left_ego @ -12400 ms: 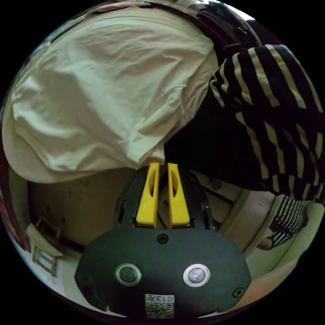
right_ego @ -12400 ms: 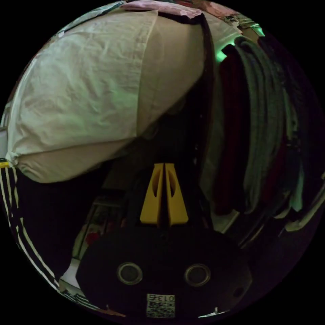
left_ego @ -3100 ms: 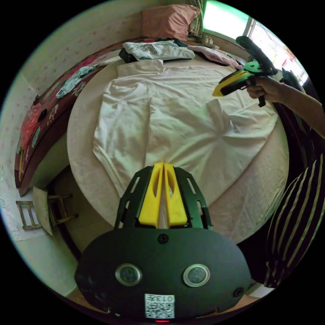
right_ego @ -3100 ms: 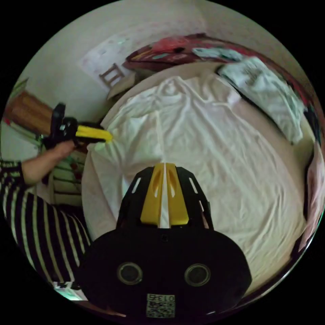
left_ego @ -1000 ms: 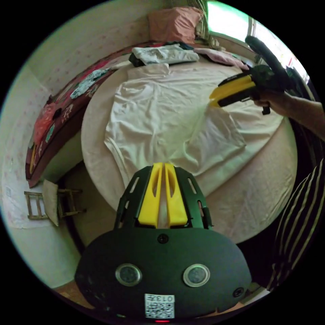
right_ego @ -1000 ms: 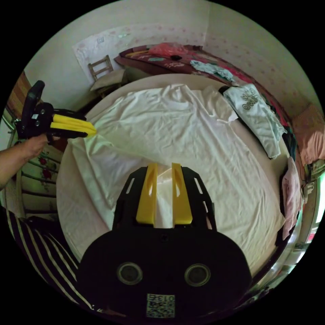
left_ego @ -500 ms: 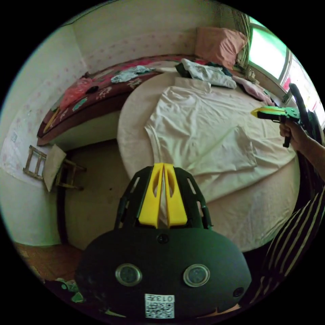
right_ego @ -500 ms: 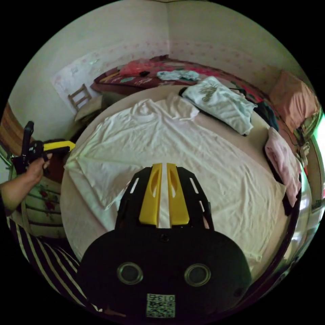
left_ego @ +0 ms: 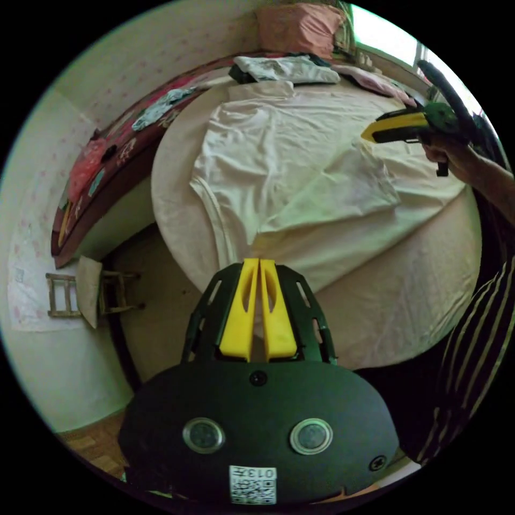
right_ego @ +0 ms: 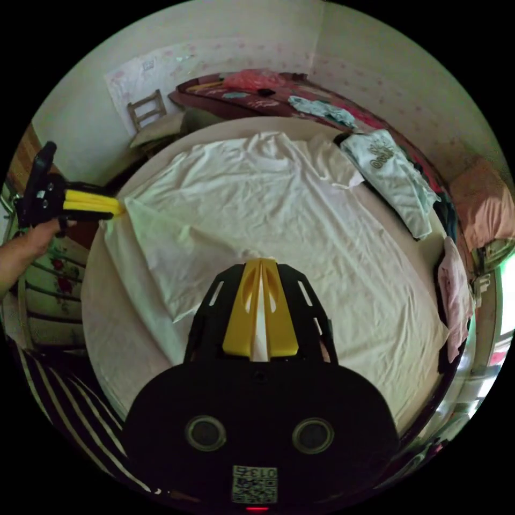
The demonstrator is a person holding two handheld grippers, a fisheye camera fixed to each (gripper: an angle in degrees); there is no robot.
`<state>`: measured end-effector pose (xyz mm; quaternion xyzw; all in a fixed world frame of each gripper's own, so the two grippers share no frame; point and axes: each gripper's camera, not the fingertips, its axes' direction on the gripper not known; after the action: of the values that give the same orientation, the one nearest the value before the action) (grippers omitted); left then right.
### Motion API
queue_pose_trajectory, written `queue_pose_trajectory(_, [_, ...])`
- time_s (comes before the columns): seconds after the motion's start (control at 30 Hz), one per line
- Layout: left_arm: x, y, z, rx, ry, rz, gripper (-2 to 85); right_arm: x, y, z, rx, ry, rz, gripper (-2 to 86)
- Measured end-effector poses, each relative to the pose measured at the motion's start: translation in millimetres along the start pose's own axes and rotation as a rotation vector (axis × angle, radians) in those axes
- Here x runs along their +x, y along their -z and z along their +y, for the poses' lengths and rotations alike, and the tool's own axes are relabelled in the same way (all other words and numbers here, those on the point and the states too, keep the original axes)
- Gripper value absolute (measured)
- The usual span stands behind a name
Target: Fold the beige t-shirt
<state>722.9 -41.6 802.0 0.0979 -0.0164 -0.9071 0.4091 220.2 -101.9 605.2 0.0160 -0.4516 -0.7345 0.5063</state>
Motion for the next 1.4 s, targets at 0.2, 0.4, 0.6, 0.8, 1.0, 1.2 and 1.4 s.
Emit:
queue_pose_trajectory(0.2, [17.3,21.7,-4.6,0.104,-0.090,-0.019,-0.3,19.0,27.7,29.6,0.082,-0.035,-0.075,0.0])
queue_pose_trajectory(0.4, [-1.5,1.0,-17.2,0.013,0.015,0.009,-0.3,-7.9,-1.1,30.5,0.015,0.138,-0.061,-0.1])
queue_pose_trajectory(0.6, [16.8,48.8,-36.2,0.199,-0.076,-0.013,-0.2,25.7,7.0,70.5,0.035,0.010,0.033,0.1])
queue_pose_trajectory(0.8, [54.3,28.2,-80.9,0.113,-0.252,-0.049,-0.2,65.6,-9.1,104.8,-0.038,-0.094,0.011,0.2])
queue_pose_trajectory(1.0, [40.5,20.9,-95.3,0.089,-0.231,-0.034,-0.2,98.3,-33.4,117.6,-0.097,-0.156,0.046,0.2])
queue_pose_trajectory(1.2, [34.0,68.6,-113.2,0.253,-0.179,-0.076,-0.2,143.3,3.2,162.9,0.024,-0.348,0.100,0.3])
queue_pose_trajectory(1.4, [60.5,51.7,-154.7,0.213,-0.344,0.009,-0.3,216.8,7.6,244.7,-0.082,-0.609,0.269,0.2])
